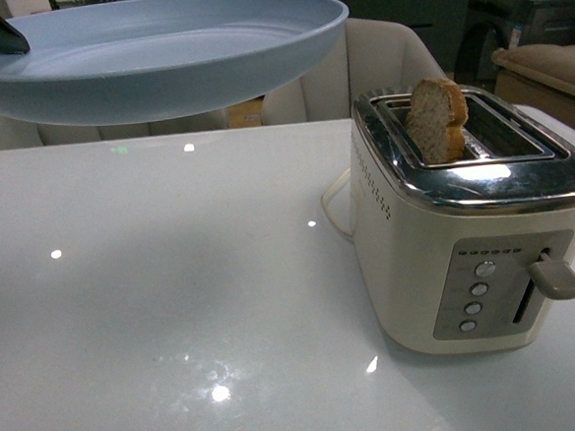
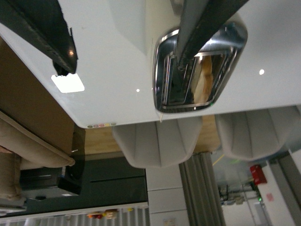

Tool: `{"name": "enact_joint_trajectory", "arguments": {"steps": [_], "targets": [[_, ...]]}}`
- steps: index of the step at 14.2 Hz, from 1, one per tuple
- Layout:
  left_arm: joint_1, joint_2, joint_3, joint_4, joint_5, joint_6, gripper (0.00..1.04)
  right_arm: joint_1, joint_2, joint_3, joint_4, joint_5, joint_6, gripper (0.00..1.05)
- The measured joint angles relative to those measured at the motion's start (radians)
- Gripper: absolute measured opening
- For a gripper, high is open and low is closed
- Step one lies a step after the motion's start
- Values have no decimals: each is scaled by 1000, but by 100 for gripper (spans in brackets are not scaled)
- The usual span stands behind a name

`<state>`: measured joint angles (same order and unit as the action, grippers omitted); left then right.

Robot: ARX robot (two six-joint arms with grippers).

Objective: Left arm holds plate, right arm toasts bread

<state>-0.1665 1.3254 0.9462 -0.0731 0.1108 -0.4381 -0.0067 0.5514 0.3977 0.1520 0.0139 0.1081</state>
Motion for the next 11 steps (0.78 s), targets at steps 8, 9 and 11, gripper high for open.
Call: {"name": "enact_joint_trajectory", "arguments": {"steps": [8,9,11], "targets": [[0,-3,0,0,1,0,3,6,-465,-299,-172,-13,-102,2],[0,-3,0,0,1,0,3,6,-477,-311,-167,-14,-102,2],[0,-3,0,0,1,0,3,6,-491,-327,-161,-13,-102,2]]}}
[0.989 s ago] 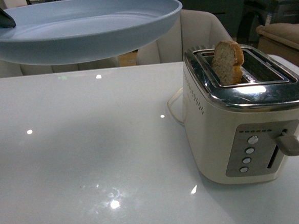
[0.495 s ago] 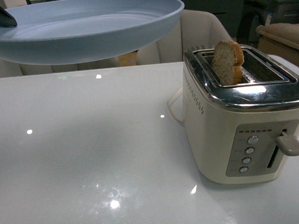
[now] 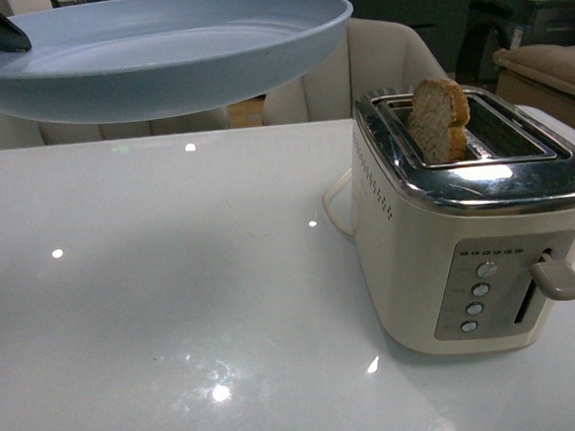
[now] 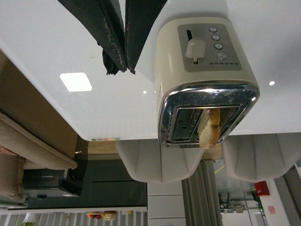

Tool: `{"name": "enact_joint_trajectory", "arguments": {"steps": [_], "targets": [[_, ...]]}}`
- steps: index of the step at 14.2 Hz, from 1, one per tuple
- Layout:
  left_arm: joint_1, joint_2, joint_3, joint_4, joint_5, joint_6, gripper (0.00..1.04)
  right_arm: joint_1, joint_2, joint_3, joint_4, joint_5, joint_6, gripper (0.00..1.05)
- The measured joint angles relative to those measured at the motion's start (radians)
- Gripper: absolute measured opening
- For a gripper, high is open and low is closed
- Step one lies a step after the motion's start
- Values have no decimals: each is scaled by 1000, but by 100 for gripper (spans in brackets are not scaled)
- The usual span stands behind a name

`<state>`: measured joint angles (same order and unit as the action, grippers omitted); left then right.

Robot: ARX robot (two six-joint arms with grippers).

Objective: Left arm holds plate, right arm toasts bread

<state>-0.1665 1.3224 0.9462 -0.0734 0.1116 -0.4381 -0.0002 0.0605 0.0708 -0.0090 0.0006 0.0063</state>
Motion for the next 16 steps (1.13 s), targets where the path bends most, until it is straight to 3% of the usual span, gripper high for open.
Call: {"name": "enact_joint_trajectory", "arguments": {"steps": [11,12,16], "targets": [[0,0,0,0,0,0,3,0,-56,-58,5,0,0,2],[0,0,0,0,0,0,3,0,-56,-58,5,0,-1,6],[0,0,0,0,0,0,3,0,-56,-58,5,0,-1,61]]}}
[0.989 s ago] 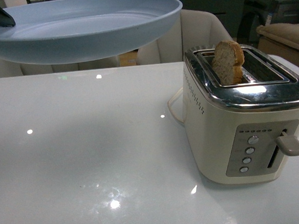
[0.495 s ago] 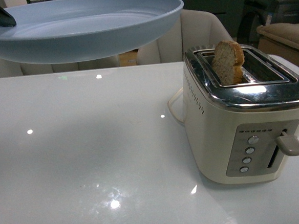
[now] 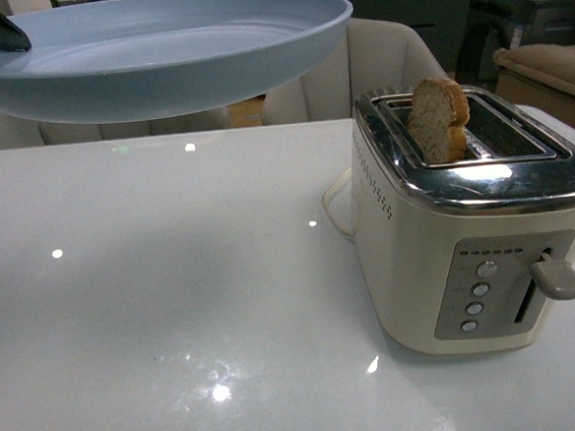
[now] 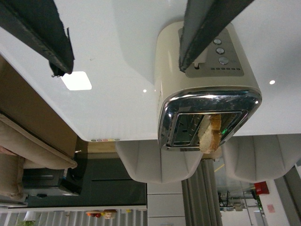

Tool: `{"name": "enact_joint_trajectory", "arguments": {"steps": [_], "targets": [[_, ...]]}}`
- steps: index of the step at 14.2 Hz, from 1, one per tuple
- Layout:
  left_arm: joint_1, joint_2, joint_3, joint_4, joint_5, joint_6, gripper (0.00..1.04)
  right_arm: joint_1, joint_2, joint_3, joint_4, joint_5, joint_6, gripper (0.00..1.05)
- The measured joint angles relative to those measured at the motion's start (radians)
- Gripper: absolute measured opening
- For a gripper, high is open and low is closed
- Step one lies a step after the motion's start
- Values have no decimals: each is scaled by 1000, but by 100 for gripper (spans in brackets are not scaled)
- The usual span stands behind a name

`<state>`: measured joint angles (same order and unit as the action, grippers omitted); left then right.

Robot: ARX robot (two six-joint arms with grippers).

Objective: Left arm holds plate, right arm toasts bread

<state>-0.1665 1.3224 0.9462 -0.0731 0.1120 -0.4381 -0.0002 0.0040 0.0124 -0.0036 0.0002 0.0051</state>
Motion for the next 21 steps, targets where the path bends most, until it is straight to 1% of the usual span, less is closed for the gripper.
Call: {"name": "enact_joint_trajectory", "arguments": {"steps": [2,3,4,12,13,14,16,18,21], "targets": [[0,0,0,0,0,0,3,0,0,0,0,0,0,89],[0,0,0,0,0,0,3,0,0,0,0,0,0,100],[0,0,0,0,0,0,3,0,0,0,0,0,0,97],[0,0,0,0,0,0,3,0,0,0,0,0,0,98],[-10,-3,-22,92,-85,63,3,0,0,0,0,0,0,98],[-11,-14,-22,94,-104,127,3,0,0,0,0,0,0,98],[-6,-26,-22,80,-92,161,3,0,0,0,0,0,0,98],[16,-15,-22,96,-58,161,3,0,0,0,0,0,0,98],[91,115,-14,162,-45,146,3,0,0,0,0,0,0,98]]}}
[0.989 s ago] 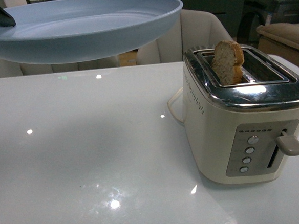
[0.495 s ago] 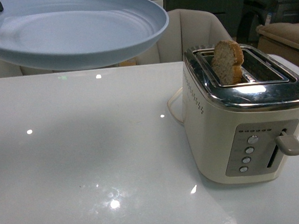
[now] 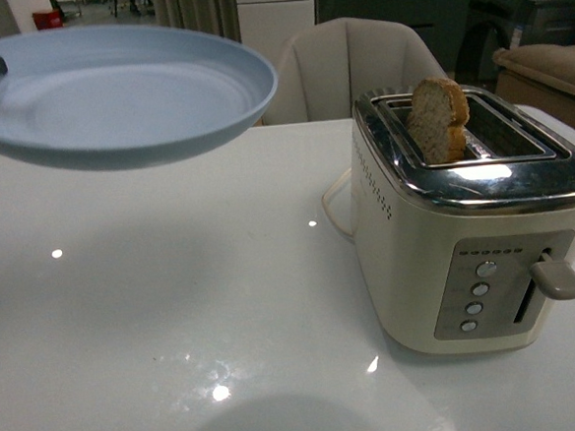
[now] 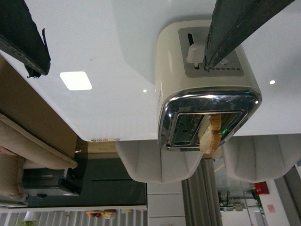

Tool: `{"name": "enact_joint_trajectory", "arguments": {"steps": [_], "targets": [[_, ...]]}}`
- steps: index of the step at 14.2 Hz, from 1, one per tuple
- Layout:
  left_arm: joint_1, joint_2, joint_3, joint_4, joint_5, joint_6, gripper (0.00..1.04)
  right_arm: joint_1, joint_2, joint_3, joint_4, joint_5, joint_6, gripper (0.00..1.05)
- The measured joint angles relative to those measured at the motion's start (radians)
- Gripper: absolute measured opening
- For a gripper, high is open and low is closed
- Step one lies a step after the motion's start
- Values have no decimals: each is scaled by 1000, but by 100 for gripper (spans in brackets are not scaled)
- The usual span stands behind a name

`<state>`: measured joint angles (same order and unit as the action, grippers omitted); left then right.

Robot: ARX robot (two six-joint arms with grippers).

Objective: Left arm holds plate, right arm toasts bread

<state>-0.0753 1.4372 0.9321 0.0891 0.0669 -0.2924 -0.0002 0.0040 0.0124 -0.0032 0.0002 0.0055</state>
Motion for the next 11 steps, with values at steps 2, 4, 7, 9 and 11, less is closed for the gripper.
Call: {"name": "enact_joint_trajectory", "arguments": {"steps": [2,4,7,9,11], "targets": [[45,116,15,61,-14,-23,3,0,0,0,0,0,0,98],[77,239,48,121,-24,-30,3,0,0,0,0,0,0,98],[121,433,68,159,-49,-52,3,0,0,0,0,0,0,98],[147,534,84,195,-69,-75,3,0,0,0,0,0,0,98],[161,592,101,219,-94,-88,3,0,0,0,0,0,0,98]]}}
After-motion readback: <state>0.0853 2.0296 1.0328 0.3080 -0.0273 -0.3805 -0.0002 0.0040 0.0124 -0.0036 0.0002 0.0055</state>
